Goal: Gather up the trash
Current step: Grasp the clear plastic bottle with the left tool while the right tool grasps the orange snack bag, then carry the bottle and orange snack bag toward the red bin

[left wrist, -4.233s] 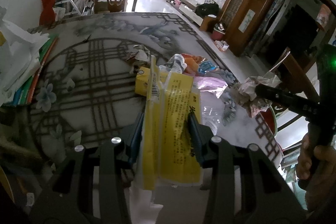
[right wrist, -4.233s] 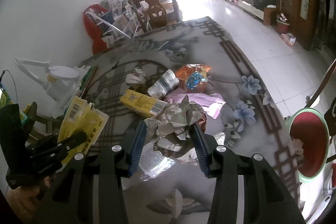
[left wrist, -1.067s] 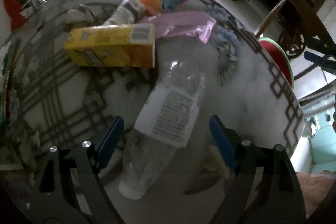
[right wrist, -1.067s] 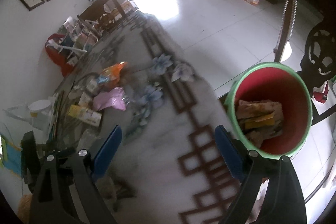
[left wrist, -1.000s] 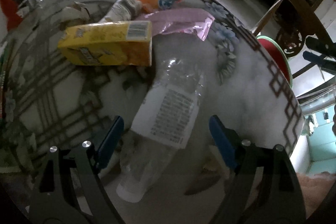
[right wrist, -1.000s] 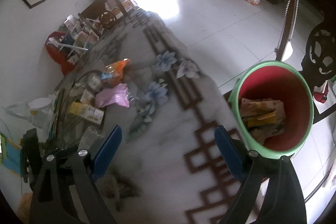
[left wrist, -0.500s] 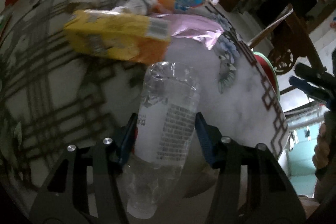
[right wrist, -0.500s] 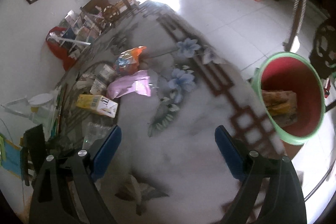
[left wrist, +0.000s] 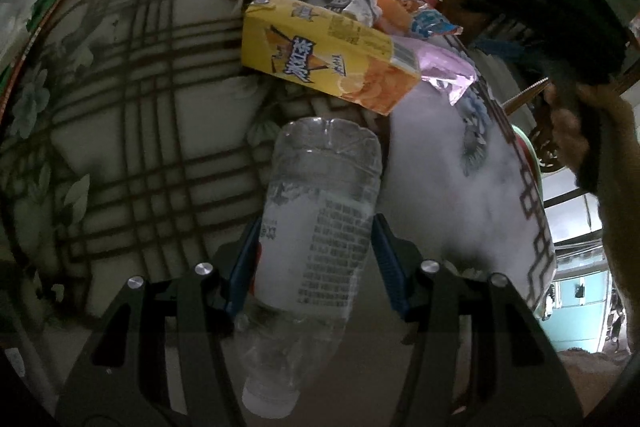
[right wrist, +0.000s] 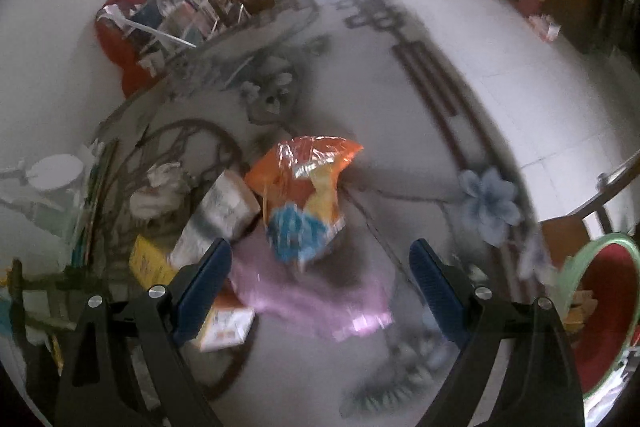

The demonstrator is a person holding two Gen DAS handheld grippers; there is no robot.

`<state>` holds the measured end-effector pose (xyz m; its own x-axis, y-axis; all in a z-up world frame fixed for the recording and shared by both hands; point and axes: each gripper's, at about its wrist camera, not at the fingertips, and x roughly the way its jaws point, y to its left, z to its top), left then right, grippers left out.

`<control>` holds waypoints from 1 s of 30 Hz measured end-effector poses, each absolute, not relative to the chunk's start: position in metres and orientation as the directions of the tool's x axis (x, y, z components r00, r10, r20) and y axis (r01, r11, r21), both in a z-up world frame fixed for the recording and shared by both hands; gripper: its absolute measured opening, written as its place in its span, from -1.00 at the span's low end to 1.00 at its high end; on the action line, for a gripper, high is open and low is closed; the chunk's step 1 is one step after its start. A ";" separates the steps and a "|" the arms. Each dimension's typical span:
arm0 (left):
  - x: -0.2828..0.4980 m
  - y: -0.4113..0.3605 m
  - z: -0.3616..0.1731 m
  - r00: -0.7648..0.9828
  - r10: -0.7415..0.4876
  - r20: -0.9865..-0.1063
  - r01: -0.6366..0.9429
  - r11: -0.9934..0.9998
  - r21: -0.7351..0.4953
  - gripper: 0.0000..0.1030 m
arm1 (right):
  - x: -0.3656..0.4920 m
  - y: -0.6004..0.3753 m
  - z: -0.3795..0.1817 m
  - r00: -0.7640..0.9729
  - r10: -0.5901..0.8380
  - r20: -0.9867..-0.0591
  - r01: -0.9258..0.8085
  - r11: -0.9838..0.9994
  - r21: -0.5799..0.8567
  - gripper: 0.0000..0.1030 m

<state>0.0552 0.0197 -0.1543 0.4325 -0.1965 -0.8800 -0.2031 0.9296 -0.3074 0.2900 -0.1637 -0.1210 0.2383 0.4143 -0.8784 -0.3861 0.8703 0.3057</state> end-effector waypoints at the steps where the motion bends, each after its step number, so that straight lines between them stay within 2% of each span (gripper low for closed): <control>1: 0.055 0.020 -0.155 0.433 -0.199 -0.879 -0.203 0.929 -0.310 0.03 | 0.295 -0.161 -0.126 0.224 0.419 -0.880 -0.379 0.869 0.318 0.69; 8: 0.062 0.030 -0.163 0.442 -0.221 -0.869 -0.214 0.915 -0.342 0.03 | 0.317 -0.144 -0.145 0.170 0.430 -0.887 -0.385 0.857 0.342 0.64; 11: 0.067 0.030 -0.163 0.441 -0.218 -0.871 -0.212 0.918 -0.336 0.03 | 0.319 -0.134 -0.151 0.144 0.430 -0.891 -0.410 0.846 0.341 0.27; 12: 0.067 0.032 -0.162 0.441 -0.218 -0.871 -0.213 0.917 -0.337 0.03 | 0.320 -0.132 -0.154 0.133 0.429 -0.894 -0.411 0.844 0.344 -0.04; 15: 0.064 0.034 -0.161 0.445 -0.219 -0.869 -0.228 0.910 -0.346 0.03 | 0.317 -0.132 -0.152 0.132 0.445 -0.886 -0.412 0.837 0.359 -0.13; 24: 0.057 0.044 -0.146 0.485 -0.177 -0.856 -0.248 0.911 -0.330 0.03 | 0.285 -0.169 -0.079 0.315 0.520 -0.794 -0.425 0.825 0.372 -0.13; 30: 0.054 0.036 -0.130 0.524 -0.167 -0.835 -0.214 0.924 -0.318 0.03 | 0.242 -0.202 -0.048 0.374 0.535 -0.757 -0.421 0.826 0.376 -0.13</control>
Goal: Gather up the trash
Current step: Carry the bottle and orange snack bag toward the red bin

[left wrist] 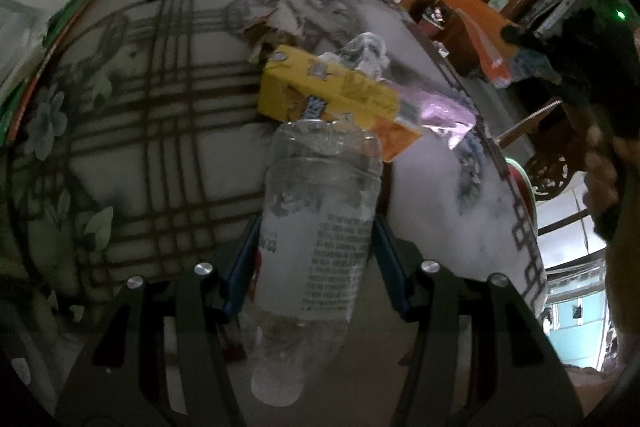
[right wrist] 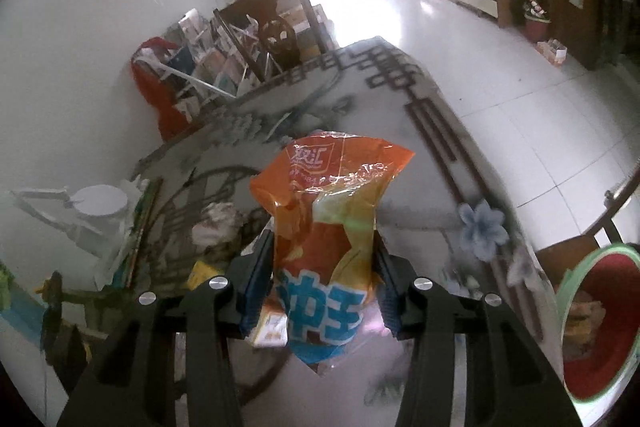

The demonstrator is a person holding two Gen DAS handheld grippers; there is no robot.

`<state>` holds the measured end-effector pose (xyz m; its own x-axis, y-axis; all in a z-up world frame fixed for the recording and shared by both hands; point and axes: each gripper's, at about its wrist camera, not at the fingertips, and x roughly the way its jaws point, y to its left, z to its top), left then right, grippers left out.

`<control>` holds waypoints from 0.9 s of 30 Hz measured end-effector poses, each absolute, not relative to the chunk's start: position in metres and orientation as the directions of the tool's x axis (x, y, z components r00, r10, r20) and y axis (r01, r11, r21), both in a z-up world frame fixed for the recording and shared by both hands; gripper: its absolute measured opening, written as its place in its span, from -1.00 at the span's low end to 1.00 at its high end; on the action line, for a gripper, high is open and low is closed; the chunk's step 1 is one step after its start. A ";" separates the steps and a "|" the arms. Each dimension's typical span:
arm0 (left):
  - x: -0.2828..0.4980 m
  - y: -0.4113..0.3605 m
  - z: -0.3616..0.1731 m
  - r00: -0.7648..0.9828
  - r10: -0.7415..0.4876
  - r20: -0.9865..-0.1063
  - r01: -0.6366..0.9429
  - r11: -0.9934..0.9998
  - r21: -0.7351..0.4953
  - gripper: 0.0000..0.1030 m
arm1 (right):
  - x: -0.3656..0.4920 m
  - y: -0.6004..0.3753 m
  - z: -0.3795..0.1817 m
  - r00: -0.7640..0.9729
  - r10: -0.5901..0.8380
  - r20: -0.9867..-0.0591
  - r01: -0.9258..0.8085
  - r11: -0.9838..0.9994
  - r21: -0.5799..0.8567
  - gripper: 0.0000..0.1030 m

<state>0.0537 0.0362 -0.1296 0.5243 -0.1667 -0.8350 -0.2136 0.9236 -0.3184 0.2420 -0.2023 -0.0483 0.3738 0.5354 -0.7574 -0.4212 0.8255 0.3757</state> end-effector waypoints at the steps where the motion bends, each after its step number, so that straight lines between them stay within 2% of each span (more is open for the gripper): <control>1: 0.053 0.033 -0.128 0.527 -0.171 -0.833 -0.205 0.925 -0.319 0.03 | 0.233 -0.207 -0.047 0.378 0.536 -0.755 -0.419 0.826 0.376 -0.13; 8: 0.051 0.004 -0.113 0.548 -0.197 -0.813 -0.132 0.939 -0.316 0.03 | 0.182 -0.222 -0.056 0.364 0.521 -0.772 -0.416 0.833 0.365 -0.12; 14: 0.051 -0.013 -0.111 0.542 -0.207 -0.814 -0.111 0.943 -0.314 0.03 | 0.146 -0.260 -0.064 0.425 0.511 -0.747 -0.300 0.858 0.416 -0.12; 27: 0.065 -0.060 -0.071 0.603 -0.244 -0.759 -0.016 0.948 -0.318 0.01 | 0.134 -0.323 -0.060 0.470 0.473 -0.746 -0.219 0.881 0.420 -0.12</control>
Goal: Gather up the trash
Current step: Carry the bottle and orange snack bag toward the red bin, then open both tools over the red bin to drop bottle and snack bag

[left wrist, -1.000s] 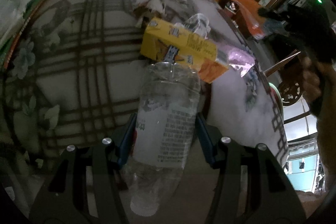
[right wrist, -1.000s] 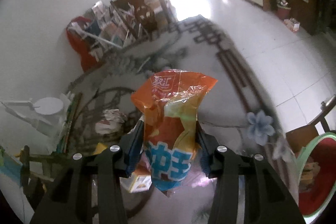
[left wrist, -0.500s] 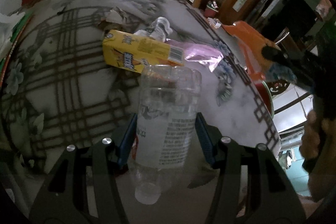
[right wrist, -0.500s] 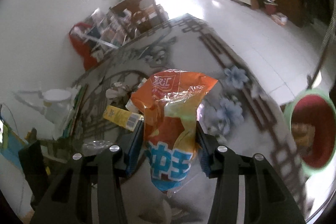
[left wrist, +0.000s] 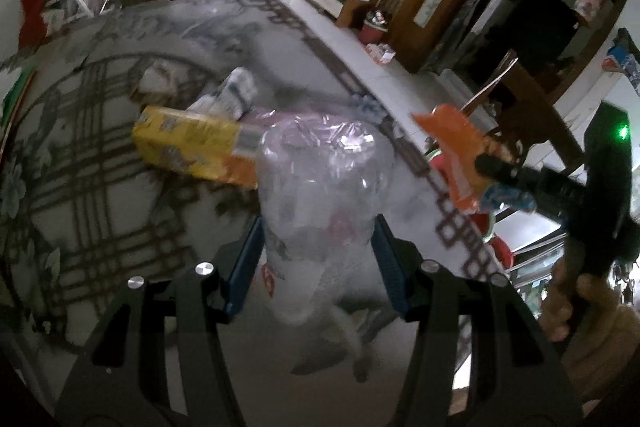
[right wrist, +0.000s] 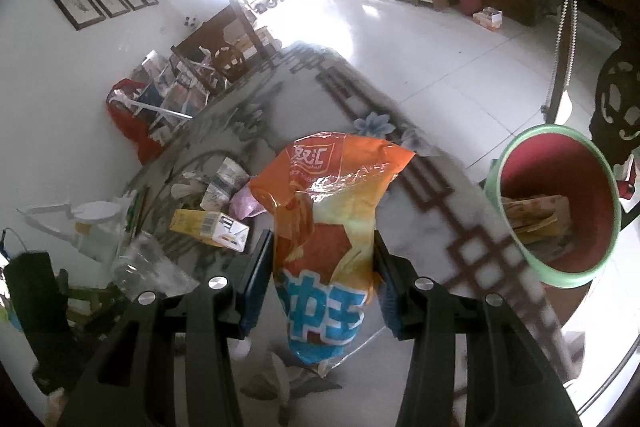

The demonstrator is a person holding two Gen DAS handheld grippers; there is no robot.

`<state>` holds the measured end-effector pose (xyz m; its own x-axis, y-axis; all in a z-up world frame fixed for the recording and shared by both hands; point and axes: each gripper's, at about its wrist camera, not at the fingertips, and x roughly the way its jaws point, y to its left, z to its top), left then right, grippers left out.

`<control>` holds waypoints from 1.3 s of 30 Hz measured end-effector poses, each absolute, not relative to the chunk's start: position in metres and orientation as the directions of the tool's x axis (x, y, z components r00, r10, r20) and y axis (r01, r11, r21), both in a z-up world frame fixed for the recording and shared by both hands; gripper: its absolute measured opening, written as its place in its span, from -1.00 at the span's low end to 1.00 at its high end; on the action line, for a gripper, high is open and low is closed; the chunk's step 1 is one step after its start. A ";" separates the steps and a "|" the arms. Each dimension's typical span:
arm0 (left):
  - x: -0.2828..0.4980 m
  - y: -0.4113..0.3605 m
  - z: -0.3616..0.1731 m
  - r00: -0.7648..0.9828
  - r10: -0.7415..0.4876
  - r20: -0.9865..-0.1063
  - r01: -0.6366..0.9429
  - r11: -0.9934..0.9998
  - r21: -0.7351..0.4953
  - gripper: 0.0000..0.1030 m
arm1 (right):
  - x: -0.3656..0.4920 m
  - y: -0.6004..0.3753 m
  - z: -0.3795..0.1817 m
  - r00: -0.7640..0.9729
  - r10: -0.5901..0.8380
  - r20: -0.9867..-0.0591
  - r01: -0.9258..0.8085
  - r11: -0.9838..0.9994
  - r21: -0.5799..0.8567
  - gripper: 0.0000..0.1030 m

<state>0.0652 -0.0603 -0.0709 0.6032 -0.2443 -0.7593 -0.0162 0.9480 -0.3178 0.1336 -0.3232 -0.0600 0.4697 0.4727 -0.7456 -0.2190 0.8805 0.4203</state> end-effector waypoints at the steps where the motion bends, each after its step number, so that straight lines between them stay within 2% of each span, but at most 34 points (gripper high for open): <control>1: 0.067 -0.065 -0.067 0.610 -0.247 -0.753 -0.009 0.948 -0.319 0.01 | 0.132 -0.327 -0.059 0.474 0.469 -0.745 -0.219 0.882 0.416 -0.12; 11: 0.094 -0.116 -0.042 0.646 -0.252 -0.720 0.032 0.952 -0.305 0.00 | 0.142 -0.375 -0.056 0.500 0.455 -0.737 -0.207 0.889 0.409 -0.11; 21: 0.122 -0.171 -0.038 0.645 -0.269 -0.715 0.058 0.951 -0.305 0.00 | 0.169 -0.425 -0.056 0.509 0.449 -0.734 -0.200 0.891 0.407 -0.11; 39: 0.203 -0.308 -0.050 0.553 -0.424 -0.717 0.254 0.905 -0.340 -0.01 | 0.192 -0.555 -0.062 0.567 0.340 -0.750 -0.019 0.916 0.400 -0.09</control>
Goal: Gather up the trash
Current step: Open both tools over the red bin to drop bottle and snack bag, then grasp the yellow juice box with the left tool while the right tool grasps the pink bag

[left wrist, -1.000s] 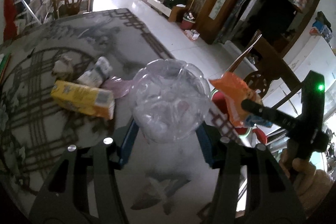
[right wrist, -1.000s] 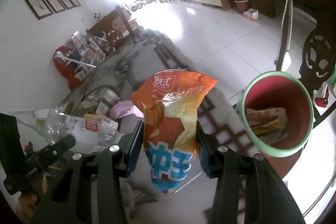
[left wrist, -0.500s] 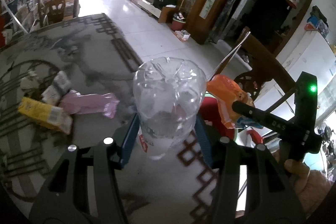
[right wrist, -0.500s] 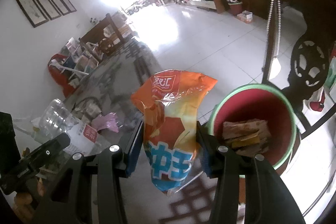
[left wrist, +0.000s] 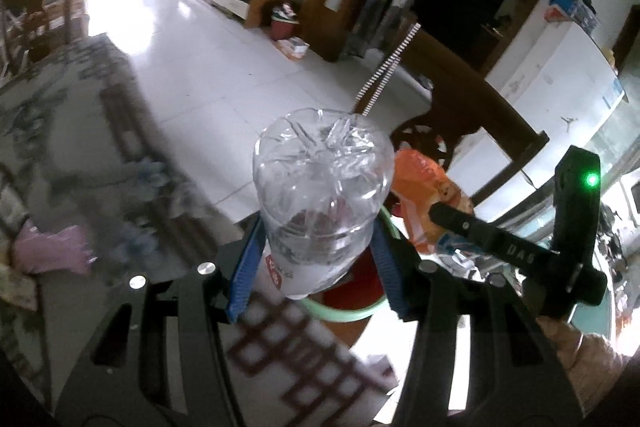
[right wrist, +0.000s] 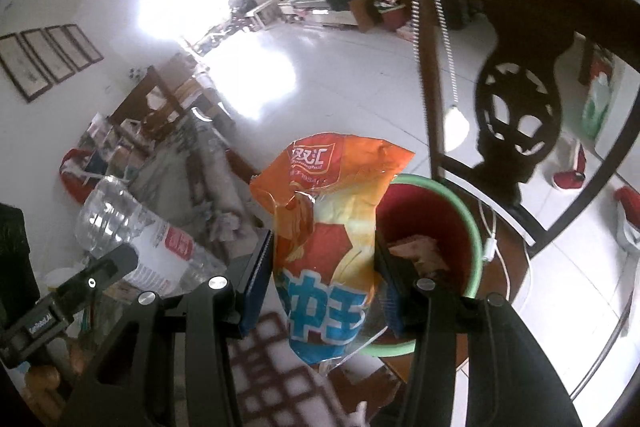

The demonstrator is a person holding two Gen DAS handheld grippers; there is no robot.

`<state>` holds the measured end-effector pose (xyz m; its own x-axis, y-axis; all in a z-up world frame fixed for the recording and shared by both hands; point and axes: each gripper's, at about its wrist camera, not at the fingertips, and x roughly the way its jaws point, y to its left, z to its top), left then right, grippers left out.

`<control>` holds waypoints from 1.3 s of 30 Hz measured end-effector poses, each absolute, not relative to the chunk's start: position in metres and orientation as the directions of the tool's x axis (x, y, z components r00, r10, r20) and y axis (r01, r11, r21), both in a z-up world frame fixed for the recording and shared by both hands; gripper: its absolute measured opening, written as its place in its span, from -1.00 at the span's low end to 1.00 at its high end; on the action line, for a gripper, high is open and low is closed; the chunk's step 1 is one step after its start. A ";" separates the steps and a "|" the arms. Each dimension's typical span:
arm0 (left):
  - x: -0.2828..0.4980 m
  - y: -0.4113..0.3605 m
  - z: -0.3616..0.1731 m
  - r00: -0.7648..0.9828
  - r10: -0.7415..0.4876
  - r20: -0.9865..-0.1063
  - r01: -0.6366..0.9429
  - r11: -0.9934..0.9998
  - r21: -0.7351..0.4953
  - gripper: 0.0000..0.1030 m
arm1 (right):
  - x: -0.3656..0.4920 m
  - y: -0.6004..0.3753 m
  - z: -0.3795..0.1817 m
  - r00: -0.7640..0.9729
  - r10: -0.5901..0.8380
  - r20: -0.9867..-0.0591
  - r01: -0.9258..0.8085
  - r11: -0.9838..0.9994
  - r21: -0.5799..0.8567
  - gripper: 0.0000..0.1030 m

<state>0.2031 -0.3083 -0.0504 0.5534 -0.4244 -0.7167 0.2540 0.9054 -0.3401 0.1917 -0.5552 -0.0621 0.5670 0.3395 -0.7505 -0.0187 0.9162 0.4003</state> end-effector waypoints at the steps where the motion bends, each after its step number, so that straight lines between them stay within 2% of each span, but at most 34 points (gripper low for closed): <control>1: 0.208 -0.317 -0.052 0.546 -0.433 -0.717 0.265 0.901 -0.343 -0.01 | 0.193 -0.561 -0.065 0.564 0.334 -0.755 -0.009 0.917 0.399 -0.09; 7: 0.227 -0.352 -0.064 0.501 -0.462 -0.732 0.296 0.886 -0.357 0.00 | 0.196 -0.586 -0.082 0.538 0.319 -0.780 0.036 0.916 0.400 -0.07; 8: 0.230 -0.355 -0.066 0.497 -0.460 -0.736 0.296 0.887 -0.354 0.13 | 0.197 -0.589 -0.085 0.528 0.333 -0.781 0.034 0.911 0.411 0.05; 9: 0.231 -0.356 -0.066 0.502 -0.453 -0.737 0.291 0.891 -0.349 0.27 | 0.199 -0.590 -0.089 0.513 0.356 -0.781 0.024 0.904 0.427 0.25; 10: 0.232 -0.356 -0.065 0.513 -0.450 -0.731 0.286 0.892 -0.349 0.48 | 0.200 -0.589 -0.091 0.504 0.362 -0.784 0.023 0.902 0.431 0.45; 18: 0.223 -0.331 -0.056 0.571 -0.389 -0.723 0.243 0.921 -0.304 0.53 | 0.201 -0.584 -0.097 0.493 0.355 -0.794 0.042 0.902 0.429 0.46; 27: 0.197 -0.264 -0.050 0.639 -0.307 -0.706 0.118 0.945 -0.304 0.62 | 0.202 -0.527 -0.091 0.457 0.388 -0.800 -0.048 0.909 0.414 0.46; 31: 0.180 -0.202 -0.058 0.676 -0.154 -0.721 -0.098 0.951 -0.295 0.76 | 0.197 -0.495 -0.089 0.443 0.396 -0.804 -0.088 0.912 0.401 0.46; 33: 0.170 -0.156 -0.066 0.676 -0.072 -0.733 -0.251 0.913 -0.321 0.77 | 0.193 -0.478 -0.090 0.434 0.400 -0.807 -0.101 0.912 0.398 0.46; 35: 0.156 -0.103 -0.077 0.658 0.013 -0.753 -0.421 0.836 -0.353 0.76 | 0.189 -0.462 -0.091 0.427 0.403 -0.810 -0.109 0.912 0.396 0.46; 39: 0.137 -0.021 -0.098 0.596 0.119 -0.794 -0.652 0.649 -0.392 0.76 | 0.180 -0.426 -0.090 0.407 0.409 -0.816 -0.141 0.911 0.386 0.46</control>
